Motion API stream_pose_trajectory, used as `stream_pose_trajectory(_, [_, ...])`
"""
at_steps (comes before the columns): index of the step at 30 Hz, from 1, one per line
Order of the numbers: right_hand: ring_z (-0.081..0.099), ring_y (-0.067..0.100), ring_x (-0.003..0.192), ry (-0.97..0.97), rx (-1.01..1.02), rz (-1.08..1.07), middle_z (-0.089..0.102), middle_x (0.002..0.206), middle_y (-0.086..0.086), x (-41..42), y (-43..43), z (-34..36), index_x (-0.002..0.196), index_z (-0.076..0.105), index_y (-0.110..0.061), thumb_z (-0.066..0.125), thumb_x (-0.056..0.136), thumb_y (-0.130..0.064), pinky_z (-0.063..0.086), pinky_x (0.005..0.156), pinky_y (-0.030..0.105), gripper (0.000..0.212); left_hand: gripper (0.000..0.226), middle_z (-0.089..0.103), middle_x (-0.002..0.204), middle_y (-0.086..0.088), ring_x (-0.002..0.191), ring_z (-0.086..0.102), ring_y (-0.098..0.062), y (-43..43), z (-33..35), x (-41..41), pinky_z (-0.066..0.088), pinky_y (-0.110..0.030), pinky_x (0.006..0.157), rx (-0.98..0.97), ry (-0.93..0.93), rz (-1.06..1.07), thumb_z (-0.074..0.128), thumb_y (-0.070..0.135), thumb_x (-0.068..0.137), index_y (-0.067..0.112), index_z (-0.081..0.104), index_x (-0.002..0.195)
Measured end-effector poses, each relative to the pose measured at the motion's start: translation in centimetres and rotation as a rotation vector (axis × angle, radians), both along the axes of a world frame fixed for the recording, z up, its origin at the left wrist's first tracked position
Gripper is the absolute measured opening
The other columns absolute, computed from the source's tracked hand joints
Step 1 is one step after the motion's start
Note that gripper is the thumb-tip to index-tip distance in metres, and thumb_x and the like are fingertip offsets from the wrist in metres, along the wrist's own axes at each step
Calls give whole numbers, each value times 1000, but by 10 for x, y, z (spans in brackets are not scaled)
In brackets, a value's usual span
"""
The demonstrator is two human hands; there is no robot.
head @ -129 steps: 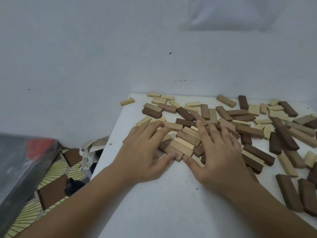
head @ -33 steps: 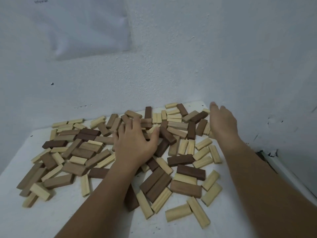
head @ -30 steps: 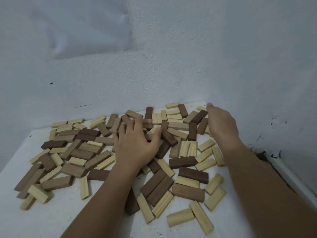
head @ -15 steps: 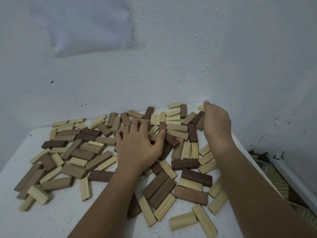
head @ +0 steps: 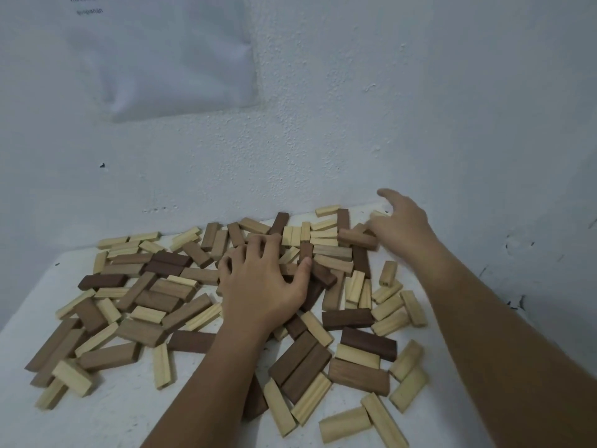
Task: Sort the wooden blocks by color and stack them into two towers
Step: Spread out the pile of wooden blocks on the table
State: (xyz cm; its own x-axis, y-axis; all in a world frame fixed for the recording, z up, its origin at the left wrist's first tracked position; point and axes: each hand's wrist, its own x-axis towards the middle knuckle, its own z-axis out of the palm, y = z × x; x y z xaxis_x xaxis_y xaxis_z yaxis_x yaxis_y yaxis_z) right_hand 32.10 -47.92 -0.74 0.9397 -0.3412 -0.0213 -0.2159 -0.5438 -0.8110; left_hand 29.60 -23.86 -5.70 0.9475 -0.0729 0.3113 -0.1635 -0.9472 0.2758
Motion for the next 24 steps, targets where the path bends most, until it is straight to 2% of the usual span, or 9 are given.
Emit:
stream_pose_trajectory(2, [33, 28, 145, 157, -105, 126, 41, 157, -1, 9, -10, -6, 153, 42, -34, 53, 76, -29, 31, 119, 47, 78, 75, 47, 151, 5, 141, 40, -26, 0, 0, 0, 27, -53, 116, 10, 3, 9, 28, 79, 89, 35, 42, 148])
stream_pose_trajectory(4, [34, 29, 141, 238, -253, 255, 43, 153, -5, 16, -14, -11, 147, 48, -41, 45, 83, -17, 31, 117, 47, 68, 70, 47, 151, 7, 139, 41, -24, 2, 0, 1, 26, -53, 113, 0, 3, 18, 28, 74, 92, 36, 41, 149])
stream_pose_trajectory(6, [34, 28, 131, 265, -466, 329, 44, 141, -11, 21, -17, -11, 138, 55, -47, 46, 85, -7, 29, 109, 45, 67, 63, 47, 150, 9, 137, 43, -24, 3, -1, 2, 27, -52, 110, -1, 2, 29, 28, 69, 95, 39, 43, 148])
stream_pose_trajectory(8, [40, 26, 122, 215, -570, 372, 45, 128, -8, 25, -18, -9, 127, 61, -47, 55, 85, -4, 32, 98, 43, 60, 55, 48, 147, 12, 132, 45, -24, 2, -2, 2, 28, -50, 104, 11, -9, 38, 28, 66, 97, 41, 48, 142])
stream_pose_trajectory(11, [53, 26, 108, 103, -520, 408, 52, 109, -2, 33, -20, -13, 103, 67, -35, 59, 81, 3, 46, 85, 36, 45, 35, 54, 133, 12, 121, 48, -22, 3, -2, 3, 29, -45, 93, -26, -66, 34, 41, 61, 100, 43, 60, 122])
stream_pose_trajectory(14, [54, 26, 103, 53, -504, 381, 53, 104, 2, 33, -19, -14, 100, 70, -29, 55, 79, 9, 45, 78, 33, 46, 24, 56, 117, 6, 111, 50, -23, 4, -4, 5, 33, -41, 86, -56, -121, 20, 51, 53, 99, 35, 65, 109])
stream_pose_trajectory(16, [54, 27, 102, -21, -477, 350, 52, 102, 3, 32, -16, -13, 97, 69, -30, 55, 78, 11, 45, 78, 34, 47, 25, 55, 116, 4, 111, 49, -24, 5, -5, 7, 36, -43, 88, -59, -117, 28, 52, 51, 99, 31, 65, 107])
stream_pose_trajectory(21, [54, 25, 101, -246, -410, 383, 54, 106, 2, 24, 18, 0, 101, 72, -25, 55, 81, 9, 49, 83, 39, 43, 21, 56, 115, 2, 112, 45, -24, 5, -5, 11, 33, -40, 88, -119, -166, 39, 57, 45, 99, 26, 64, 102])
stream_pose_trajectory(24, [58, 24, 109, -269, -380, 525, 62, 114, 3, 13, 47, 1, 122, 71, -27, 54, 87, 7, 51, 94, 43, 52, 19, 57, 107, -1, 110, 46, -26, 7, -7, 11, 39, -41, 86, -158, -227, 52, 62, 41, 98, 23, 63, 95])
